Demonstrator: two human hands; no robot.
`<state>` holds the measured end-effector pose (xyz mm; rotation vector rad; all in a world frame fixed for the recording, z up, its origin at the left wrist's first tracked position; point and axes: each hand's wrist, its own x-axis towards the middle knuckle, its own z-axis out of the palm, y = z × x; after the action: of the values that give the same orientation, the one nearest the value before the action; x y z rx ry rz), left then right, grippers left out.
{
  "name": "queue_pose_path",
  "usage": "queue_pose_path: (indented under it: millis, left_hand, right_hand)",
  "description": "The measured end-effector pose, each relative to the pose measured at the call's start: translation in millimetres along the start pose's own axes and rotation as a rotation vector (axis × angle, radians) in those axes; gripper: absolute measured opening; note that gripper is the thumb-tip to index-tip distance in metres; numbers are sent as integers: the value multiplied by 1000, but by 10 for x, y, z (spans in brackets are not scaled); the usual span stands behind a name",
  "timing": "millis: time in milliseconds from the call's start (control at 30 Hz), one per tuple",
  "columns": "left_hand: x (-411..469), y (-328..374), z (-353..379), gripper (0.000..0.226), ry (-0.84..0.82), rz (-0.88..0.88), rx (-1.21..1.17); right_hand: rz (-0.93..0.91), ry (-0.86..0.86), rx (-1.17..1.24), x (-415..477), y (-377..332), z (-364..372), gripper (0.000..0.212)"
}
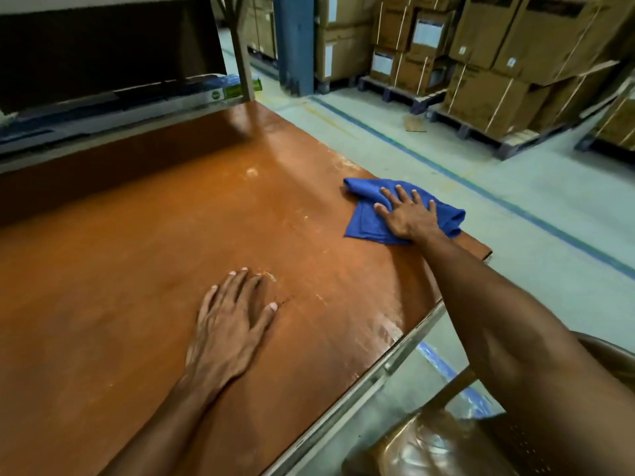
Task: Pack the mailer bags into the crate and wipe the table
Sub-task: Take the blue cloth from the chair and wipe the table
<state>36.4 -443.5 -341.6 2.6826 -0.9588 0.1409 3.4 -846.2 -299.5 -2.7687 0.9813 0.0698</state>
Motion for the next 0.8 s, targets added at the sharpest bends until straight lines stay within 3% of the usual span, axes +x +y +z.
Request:
queue_pose_path:
  millis: [67, 200, 267, 367, 433, 567, 633, 800]
  left_hand:
    - [7, 16, -14, 66, -6, -6, -9]
    - [7, 44, -62, 66, -4, -6, -14]
    - [-11, 50, -58, 63, -2, 14, 1]
    - [-45, 103, -63, 58, 8, 55, 91]
    - [-85, 170, -100, 59, 5, 60, 144]
    - [-336, 462, -162, 59, -10, 117, 176]
    - [-497, 755, -185, 58, -18, 142, 101]
    - [-994, 2014, -368, 57, -93, 315, -324]
  right_hand:
    - [-58, 14, -25, -220, -60, 44, 66]
    - [-366, 31, -72, -1104, -19, 252, 60]
    - [-307, 33, -78, -1270, 262, 237, 60]
    - [-43, 68, -30, -1411, 552, 222, 60]
    - [-69, 82, -14, -1652, 454, 301, 59]
    - [-296, 78, 203, -2430, 227, 586, 65]
    - [-323, 77, 353, -2817, 298, 653, 54]
    - [-64, 251, 646, -3686, 738, 382, 51]
